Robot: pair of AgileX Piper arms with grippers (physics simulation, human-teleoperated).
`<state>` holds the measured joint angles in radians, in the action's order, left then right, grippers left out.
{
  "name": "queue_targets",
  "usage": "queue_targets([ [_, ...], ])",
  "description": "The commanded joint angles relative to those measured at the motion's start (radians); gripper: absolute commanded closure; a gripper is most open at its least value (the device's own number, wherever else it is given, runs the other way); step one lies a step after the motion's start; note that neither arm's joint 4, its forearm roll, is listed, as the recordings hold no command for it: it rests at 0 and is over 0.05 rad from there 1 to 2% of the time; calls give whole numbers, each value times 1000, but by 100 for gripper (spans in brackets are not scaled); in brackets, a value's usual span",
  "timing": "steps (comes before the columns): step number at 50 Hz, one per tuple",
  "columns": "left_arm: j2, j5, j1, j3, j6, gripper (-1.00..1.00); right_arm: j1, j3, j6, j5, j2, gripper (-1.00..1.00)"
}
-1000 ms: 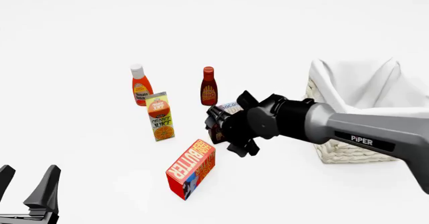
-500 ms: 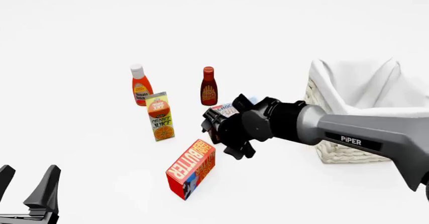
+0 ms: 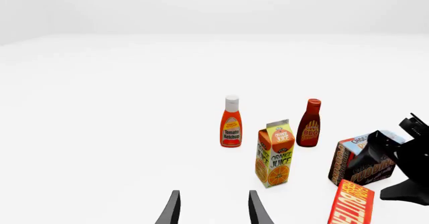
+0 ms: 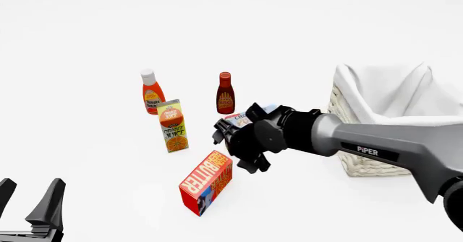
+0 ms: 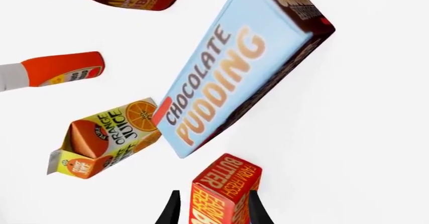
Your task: Pick the butter and place it in the basket.
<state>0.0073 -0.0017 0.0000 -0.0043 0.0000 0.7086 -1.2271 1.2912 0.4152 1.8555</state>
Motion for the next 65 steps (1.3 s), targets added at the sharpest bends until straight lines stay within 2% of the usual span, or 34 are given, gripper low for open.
queue_targets([
  [1,0,0,0,0,0,-100,6,-12,6,3,12,-100],
  [22,0,0,0,0,0,-100,24,-30,14,4,39,-100],
  [52,0,0,0,0,0,-100,14,-52,-6,31,45,-100],
  [65,0,0,0,0,0,-100,19,-58,6,21,65,-100],
])
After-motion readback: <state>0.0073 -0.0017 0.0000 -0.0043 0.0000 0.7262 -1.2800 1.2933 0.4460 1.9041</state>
